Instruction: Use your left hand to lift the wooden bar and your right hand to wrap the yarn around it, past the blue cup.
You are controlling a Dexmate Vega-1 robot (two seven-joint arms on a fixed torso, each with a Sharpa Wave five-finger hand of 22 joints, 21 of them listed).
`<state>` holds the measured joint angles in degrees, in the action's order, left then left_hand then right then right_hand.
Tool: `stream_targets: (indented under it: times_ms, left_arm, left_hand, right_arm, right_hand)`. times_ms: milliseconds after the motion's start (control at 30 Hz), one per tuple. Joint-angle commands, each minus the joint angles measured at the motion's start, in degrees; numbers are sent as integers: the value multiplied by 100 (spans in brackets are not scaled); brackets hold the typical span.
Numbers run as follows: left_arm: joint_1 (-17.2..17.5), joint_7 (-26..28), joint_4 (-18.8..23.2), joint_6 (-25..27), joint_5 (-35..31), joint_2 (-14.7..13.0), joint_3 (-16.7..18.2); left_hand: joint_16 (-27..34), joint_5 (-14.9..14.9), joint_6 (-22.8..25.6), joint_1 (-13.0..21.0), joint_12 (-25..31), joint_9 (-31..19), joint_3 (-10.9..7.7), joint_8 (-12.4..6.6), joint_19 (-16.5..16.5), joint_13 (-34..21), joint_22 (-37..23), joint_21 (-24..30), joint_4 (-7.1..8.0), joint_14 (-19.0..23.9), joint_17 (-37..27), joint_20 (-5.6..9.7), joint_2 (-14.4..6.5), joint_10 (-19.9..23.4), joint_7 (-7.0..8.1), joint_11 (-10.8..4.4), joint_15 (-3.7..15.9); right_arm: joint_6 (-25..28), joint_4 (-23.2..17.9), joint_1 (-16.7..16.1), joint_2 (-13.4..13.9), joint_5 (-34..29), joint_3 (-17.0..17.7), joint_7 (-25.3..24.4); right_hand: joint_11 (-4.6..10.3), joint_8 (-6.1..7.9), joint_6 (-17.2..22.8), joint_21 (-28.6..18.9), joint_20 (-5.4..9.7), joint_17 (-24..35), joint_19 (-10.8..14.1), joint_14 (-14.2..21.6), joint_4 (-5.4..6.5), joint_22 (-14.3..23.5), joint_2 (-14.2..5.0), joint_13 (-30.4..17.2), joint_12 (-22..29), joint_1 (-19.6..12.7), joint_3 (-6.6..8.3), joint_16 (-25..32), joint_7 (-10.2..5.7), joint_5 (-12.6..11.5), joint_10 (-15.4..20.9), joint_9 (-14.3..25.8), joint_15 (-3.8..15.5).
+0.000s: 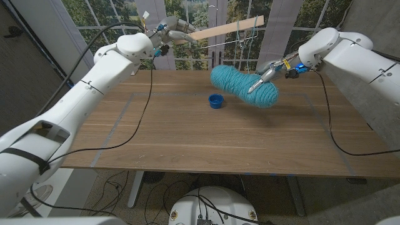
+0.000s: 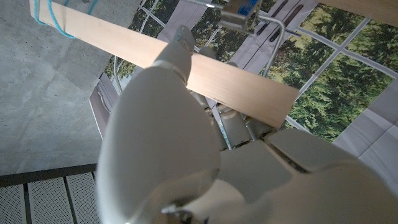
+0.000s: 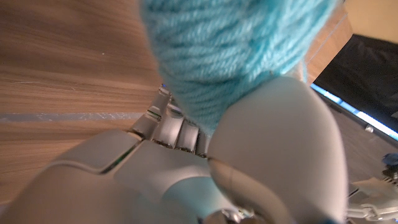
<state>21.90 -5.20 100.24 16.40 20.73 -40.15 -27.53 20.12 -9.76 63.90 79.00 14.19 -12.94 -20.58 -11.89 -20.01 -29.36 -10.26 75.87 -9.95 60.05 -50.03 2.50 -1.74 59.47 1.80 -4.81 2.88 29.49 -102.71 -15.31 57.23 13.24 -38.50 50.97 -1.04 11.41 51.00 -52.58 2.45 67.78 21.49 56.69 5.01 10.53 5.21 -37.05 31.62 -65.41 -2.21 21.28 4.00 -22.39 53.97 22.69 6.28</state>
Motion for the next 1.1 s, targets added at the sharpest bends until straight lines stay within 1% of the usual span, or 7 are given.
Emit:
stream_targets:
  times_ms: [33,100,300,433,733,867,1100]
  left_arm:
    - [142,-100,125,-133,211,-105,72]
    - [178,-66,156,-130,214,-120,79]
    - [321,1,250,-70,303,-183,135]
    - [425,68,333,1,371,-229,177]
    - [682,10,384,30,679,-327,287]
    - [795,53,477,72,731,-412,322]
    - [945,33,568,78,891,-524,402]
  left_hand:
    - [9,-26,213,369,-20,-29,-89,-33,32,-21,-10,26,72,784,-16,100,-445,66,-188,-4,1056]
    - [12,-26,214,370,-24,-29,-88,-33,34,-18,-11,30,72,792,-24,100,-445,69,-175,-5,1055]
    - [-1,-26,212,366,-29,-29,-87,-31,41,-19,-10,36,74,787,-27,96,-445,77,-166,4,1055]
    - [3,-26,196,365,-38,-30,-87,-25,46,-20,-10,42,74,803,-40,95,-445,72,-202,-6,1055]
    - [-38,-25,221,367,-45,-31,-88,-33,58,-35,-9,55,74,787,-24,93,-448,74,-192,3,1056]
    - [-33,-25,210,374,-49,-31,-90,-27,64,-33,-10,62,69,804,-37,95,-448,85,-185,8,1056]
    - [-53,-23,202,377,-58,-32,-91,-23,75,-39,-9,70,69,811,-28,90,-452,80,-201,-6,1057]
  right_arm:
    - [68,307,-461,-131,237,306,-1206]
    - [69,245,-569,-96,277,383,-1418]
    - [-91,-26,-1098,1,465,774,-2305]
    - [-220,-206,-1413,48,529,985,-2839]
    - [-439,-434,-1848,90,603,1255,-3584]
    - [-625,-516,-2130,62,643,1436,-4025]
    - [-840,-666,-2459,29,617,1646,-4604]
  right_hand:
    - [529,12,916,-36,301,-2,-50,86,64,21,-1510,-8,14,-1590,9,-10,-902,15,598,11,636]
    - [519,7,903,-38,299,-6,-51,87,67,20,-1513,-4,5,-1595,12,-11,-904,17,589,9,639]
    - [507,11,909,-33,279,-23,-84,62,88,14,-1509,31,-25,-1592,9,-31,-910,27,589,0,632]
    - [514,15,907,-31,265,-32,-97,57,97,12,-1520,46,-43,-1598,16,-39,-924,30,580,0,636]
    - [527,17,904,-26,235,-50,-127,32,116,7,-1523,53,-60,-1603,23,-62,-933,42,574,-8,638]
    - [534,16,897,-28,231,-58,-127,24,124,5,-1518,56,-70,-1605,24,-71,-939,48,567,-13,634]
    - [542,17,897,-32,226,-75,-125,7,141,3,-1518,73,-90,-1603,26,-90,-945,57,560,-21,634]
